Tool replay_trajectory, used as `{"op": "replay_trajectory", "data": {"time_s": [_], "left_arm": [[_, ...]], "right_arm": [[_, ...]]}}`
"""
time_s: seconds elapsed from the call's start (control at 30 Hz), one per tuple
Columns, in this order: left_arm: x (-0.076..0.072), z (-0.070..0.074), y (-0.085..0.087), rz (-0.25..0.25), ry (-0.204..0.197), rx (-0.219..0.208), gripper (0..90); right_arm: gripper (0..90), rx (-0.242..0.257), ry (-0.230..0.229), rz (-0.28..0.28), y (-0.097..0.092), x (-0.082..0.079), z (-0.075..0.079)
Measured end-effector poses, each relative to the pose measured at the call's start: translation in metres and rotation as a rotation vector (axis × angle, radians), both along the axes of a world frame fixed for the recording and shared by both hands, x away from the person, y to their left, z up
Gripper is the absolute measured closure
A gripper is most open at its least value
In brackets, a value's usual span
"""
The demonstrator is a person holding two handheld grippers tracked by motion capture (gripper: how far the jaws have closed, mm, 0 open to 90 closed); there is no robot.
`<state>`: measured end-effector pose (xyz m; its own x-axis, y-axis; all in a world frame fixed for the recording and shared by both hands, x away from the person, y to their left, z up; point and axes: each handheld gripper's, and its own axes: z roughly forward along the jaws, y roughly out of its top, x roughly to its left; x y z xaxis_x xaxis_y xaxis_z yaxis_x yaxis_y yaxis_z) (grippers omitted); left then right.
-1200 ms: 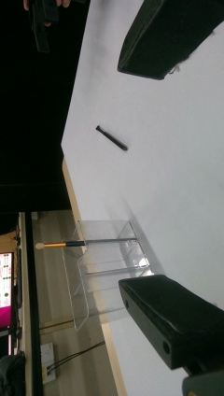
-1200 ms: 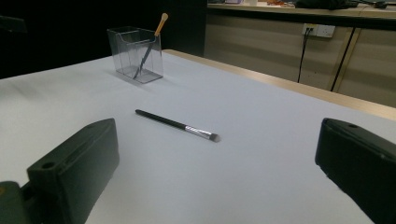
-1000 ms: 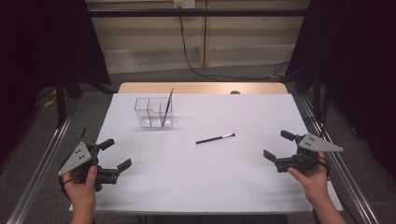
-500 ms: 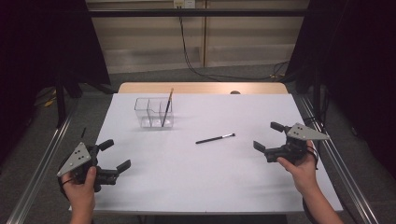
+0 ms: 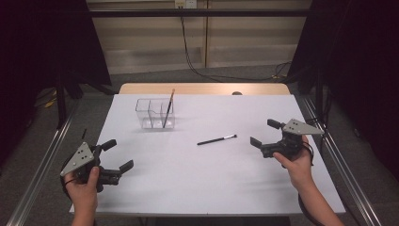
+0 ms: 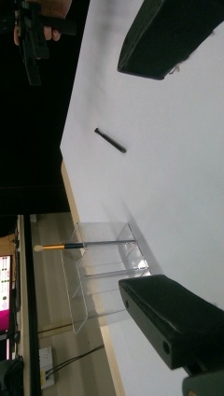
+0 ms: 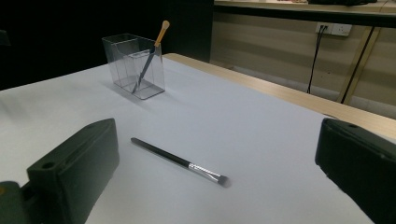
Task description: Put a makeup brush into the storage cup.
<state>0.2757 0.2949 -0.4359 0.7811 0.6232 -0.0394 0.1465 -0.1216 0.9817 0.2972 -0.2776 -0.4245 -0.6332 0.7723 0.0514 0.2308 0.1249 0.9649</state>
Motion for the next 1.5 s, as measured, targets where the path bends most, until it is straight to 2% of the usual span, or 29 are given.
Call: {"op": "replay_trajectory", "data": {"time_s": [0.87,0.97,1.5], "left_arm": [[0.003,-0.002,-0.002,-0.006,-0.001,0.002,0.1],[0.004,-0.003,-0.004,-0.014,0.001,0.013,0.1],[0.006,-0.005,-0.006,-0.022,0.007,0.017,0.0]], "right_arm": [[0.0,-0.004,0.037,0.018,0.029,0.040,-0.005],[0.0,-0.004,0.044,0.020,0.032,0.044,-0.006],[0.0,-0.005,0.042,0.036,0.048,0.062,-0.001]]}}
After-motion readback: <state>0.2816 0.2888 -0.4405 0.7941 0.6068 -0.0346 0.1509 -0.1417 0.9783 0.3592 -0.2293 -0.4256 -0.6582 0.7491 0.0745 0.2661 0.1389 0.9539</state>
